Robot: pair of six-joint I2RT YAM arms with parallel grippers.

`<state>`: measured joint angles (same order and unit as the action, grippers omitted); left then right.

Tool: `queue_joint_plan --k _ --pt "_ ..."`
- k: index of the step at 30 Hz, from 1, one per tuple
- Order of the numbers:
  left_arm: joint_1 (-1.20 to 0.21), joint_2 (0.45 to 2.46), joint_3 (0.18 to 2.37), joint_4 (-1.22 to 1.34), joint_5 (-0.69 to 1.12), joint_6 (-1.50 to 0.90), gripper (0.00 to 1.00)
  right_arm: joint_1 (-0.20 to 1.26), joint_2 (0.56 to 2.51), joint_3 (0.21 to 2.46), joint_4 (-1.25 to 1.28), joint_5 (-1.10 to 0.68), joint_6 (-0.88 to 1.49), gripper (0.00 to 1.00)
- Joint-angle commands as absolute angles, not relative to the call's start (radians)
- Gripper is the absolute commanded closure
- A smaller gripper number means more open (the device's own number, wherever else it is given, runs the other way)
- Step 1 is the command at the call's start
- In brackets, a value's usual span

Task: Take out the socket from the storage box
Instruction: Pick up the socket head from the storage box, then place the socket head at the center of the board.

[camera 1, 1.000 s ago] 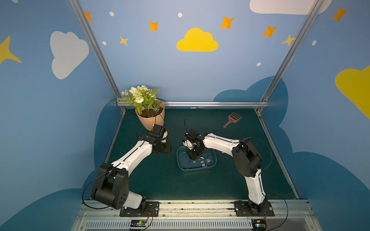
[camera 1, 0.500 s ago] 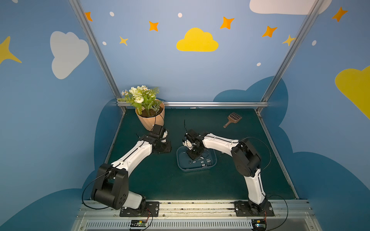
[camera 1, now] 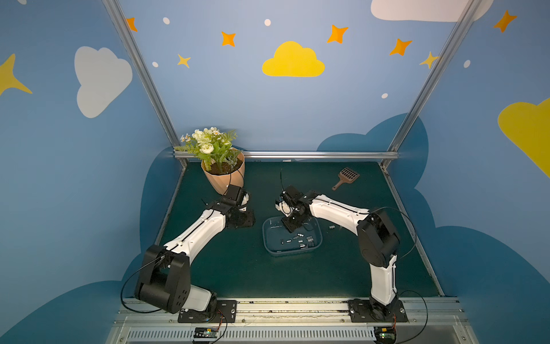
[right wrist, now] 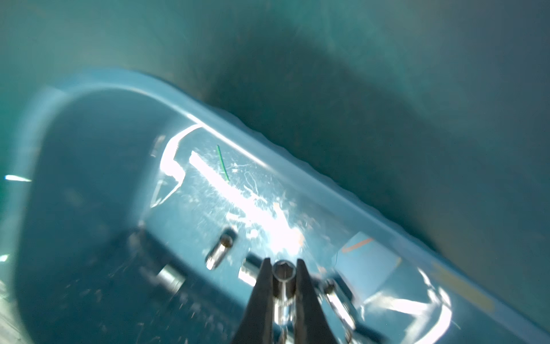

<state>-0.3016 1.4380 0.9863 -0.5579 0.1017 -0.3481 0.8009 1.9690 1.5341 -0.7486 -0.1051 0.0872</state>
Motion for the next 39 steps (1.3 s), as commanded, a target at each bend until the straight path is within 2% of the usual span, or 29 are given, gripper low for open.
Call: queue_joint_plan --k 1,8,21,35,39 --pt "-0.302 1.444 1.017 -0.564 0.11 -0.361 0.55 0.778 1.887 1.556 -0.778 -0.127 0.076 0.92" --pt "-0.302 1.425 1.003 -0.563 0.1 -0.366 0.55 0.712 1.775 1.506 -0.776 -0.106 0.087 0.92" --pt "-0.305 1.428 0.982 -0.546 0.11 -0.379 0.55 0.489 1.557 1.252 -0.787 -0.034 0.108 0.92" --pt "-0.307 1.442 0.997 -0.551 0.107 -0.371 0.55 0.206 1.559 1.092 -0.742 -0.064 0.133 0.92" --pt "-0.306 1.451 1.008 -0.558 0.107 -0.368 0.55 0.174 1.584 1.077 -0.732 -0.059 0.14 0.92"
